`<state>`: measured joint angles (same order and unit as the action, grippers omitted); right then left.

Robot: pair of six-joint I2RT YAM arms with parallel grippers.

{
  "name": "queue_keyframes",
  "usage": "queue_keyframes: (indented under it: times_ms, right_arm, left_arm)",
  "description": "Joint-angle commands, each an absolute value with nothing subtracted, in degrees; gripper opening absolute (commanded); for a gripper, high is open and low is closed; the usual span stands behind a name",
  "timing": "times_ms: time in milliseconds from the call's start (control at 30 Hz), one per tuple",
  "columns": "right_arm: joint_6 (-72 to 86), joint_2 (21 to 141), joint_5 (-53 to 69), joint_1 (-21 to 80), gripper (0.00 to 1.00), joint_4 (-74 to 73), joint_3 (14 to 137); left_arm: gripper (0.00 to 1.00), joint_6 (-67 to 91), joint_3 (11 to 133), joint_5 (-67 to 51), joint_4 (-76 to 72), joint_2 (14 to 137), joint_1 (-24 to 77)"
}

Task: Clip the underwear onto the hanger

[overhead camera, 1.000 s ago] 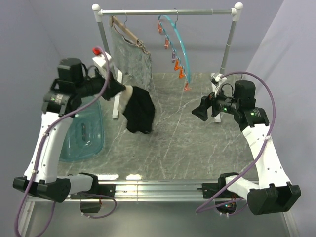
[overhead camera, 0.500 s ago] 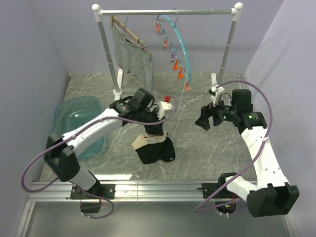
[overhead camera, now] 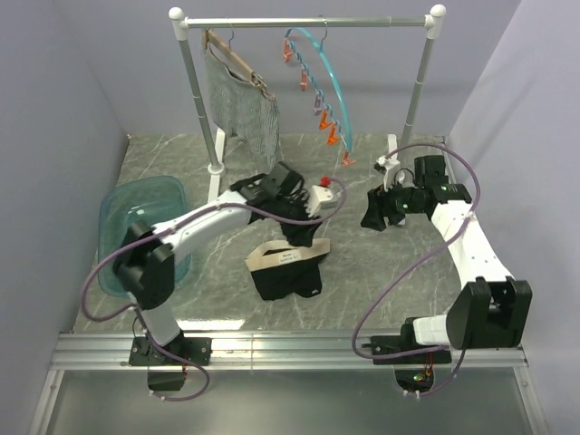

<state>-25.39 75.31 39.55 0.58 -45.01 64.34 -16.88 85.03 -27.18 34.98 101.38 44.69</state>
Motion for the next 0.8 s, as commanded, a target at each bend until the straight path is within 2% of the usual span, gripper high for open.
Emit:
queue_keyframes:
  times_ms: [0, 67, 100, 300, 500, 600, 767]
  right_arm:
    - [-29.44, 78.73, 43.76, 0.26, 0.64, -45.44, 68.03]
    - [-30.49, 80.94, 44.65, 0.88, 0.59, -45.79, 68.81]
    - [-31.80, 83.30, 44.74, 1.92, 0.54, -46.05, 69.25]
    - [-39.53, 93.24, 39.73, 9.04, 0.36, -51.32, 74.09]
    - [-41.31, 106.23, 38.31, 12.57, 0.41, -58.17, 80.85]
    - [-39.47, 110.29, 40.16, 12.83, 0.46, -61.34, 85.33]
    - [-36.92, 112.41, 42.27, 14.32, 0.48, -61.35, 84.91]
  left_arm:
    - [0.62, -15.21, 77.63, -29.60, 34.37, 88.46, 40.09]
    - [0.73, -12.49, 71.58, -31.54, 34.71, 84.66, 36.15]
    - [0.74, -12.05, 69.80, -32.68, 35.15, 82.90, 34.91]
    - [0.74, -8.00, 60.39, -34.36, 38.84, 78.31, 24.53]
    - [0.75, -8.17, 62.13, -29.45, 43.13, 85.15, 23.29]
    - [0.74, -8.79, 64.16, -27.95, 46.04, 91.30, 22.06]
    - [0.76, -8.61, 64.60, -26.28, 47.46, 95.70, 21.45]
